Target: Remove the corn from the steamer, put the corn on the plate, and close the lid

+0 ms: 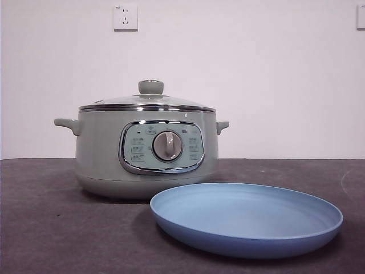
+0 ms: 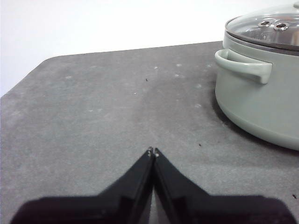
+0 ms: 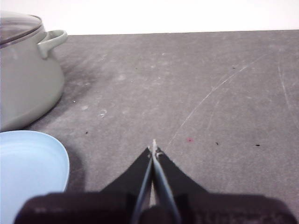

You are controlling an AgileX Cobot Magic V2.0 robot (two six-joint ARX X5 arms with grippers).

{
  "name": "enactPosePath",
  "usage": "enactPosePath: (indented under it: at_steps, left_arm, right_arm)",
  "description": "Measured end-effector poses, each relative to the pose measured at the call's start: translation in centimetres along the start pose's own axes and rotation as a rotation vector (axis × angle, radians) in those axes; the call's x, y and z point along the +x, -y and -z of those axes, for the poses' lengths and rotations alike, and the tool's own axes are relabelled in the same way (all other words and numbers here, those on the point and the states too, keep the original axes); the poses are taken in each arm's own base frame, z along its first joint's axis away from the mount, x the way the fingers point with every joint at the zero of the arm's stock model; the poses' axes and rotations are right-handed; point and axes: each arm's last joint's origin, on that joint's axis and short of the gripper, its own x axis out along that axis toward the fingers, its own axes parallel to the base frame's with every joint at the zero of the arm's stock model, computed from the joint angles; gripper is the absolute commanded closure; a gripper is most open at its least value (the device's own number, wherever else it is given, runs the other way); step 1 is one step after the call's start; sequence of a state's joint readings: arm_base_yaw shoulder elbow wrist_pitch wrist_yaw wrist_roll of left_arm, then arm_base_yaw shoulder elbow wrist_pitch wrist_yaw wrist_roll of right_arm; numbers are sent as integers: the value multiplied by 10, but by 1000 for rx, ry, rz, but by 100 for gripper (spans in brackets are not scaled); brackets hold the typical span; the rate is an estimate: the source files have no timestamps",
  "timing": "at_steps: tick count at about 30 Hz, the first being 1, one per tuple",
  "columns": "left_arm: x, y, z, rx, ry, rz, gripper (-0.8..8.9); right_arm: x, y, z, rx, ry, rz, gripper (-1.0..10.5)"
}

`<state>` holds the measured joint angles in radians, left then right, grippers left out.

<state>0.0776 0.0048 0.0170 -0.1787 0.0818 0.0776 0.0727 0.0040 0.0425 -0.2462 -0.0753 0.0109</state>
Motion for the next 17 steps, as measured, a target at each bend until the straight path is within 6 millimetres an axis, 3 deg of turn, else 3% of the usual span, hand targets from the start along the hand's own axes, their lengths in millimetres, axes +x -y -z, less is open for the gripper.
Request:
enactPosePath:
  at_steps: [7,17]
  left_arm:
    - [0,2,-1,-19,16,61,817]
    - [-3,6,-9,-228,34,211,820]
  right_arm:
    - [0,0,0,49,0,-2,946]
    - [0,-2,-3,280,20,-55,957]
